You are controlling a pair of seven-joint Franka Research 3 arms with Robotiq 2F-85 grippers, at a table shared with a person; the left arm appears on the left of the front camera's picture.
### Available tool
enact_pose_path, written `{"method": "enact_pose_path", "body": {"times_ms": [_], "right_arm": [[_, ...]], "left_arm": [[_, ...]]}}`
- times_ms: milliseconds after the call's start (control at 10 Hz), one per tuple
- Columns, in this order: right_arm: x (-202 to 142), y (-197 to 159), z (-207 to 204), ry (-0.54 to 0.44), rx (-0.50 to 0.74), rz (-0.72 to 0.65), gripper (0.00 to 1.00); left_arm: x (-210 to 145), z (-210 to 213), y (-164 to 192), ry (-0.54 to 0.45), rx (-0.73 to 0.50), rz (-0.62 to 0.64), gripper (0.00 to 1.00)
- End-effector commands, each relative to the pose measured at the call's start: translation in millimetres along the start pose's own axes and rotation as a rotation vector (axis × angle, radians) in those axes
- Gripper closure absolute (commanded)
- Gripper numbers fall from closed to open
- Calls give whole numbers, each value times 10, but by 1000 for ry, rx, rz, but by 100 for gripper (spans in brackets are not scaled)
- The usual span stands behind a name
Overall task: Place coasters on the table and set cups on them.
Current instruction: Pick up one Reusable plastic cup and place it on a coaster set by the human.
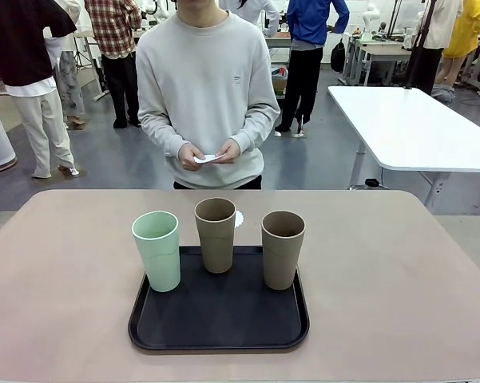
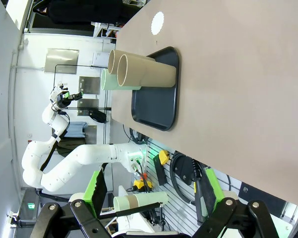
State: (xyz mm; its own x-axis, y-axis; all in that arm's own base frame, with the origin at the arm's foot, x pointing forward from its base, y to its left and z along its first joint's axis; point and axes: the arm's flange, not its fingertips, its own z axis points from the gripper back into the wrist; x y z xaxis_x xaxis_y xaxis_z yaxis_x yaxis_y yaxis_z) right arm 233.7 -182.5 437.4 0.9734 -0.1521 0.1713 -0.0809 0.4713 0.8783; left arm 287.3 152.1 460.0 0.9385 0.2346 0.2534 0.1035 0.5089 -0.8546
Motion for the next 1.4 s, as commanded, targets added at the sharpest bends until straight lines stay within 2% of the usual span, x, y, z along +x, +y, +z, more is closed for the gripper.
{"method": "enact_pose_path", "body": {"times_ms": [0,100,300,500,600,800,1000,1100,1200,1300], "right_arm": [[142,493,-72,14,-164,127,0],[218,954,-194,81,-339,241,0],[462,1486,-741,240,-549,374,0],[673,1729,-1238,402,-779,520,0],[717,1770,-1543,549,-831,600,0],[717,1612,-1940,677,-788,720,0],[758,1375,-2226,788,-781,728,0],[767,1339,-2321,802,-742,736,0],[720,1314,-2378,731,-702,720,0],[711,1388,-2333,792,-763,713,0]], "left_arm": [[-18,18,27,-4,-18,-9,0],[-18,18,27,-4,-18,-9,0],[-18,18,27,-4,-18,-9,0],[-18,18,27,-4,-18,-9,0],[-18,18,27,-4,-18,-9,0],[-18,18,27,-4,-18,-9,0],[-18,18,27,-4,-18,-9,0],[-18,18,27,-4,-18,-9,0],[-18,18,27,-4,-18,-9,0],[-18,18,27,-4,-18,-9,0]]}}
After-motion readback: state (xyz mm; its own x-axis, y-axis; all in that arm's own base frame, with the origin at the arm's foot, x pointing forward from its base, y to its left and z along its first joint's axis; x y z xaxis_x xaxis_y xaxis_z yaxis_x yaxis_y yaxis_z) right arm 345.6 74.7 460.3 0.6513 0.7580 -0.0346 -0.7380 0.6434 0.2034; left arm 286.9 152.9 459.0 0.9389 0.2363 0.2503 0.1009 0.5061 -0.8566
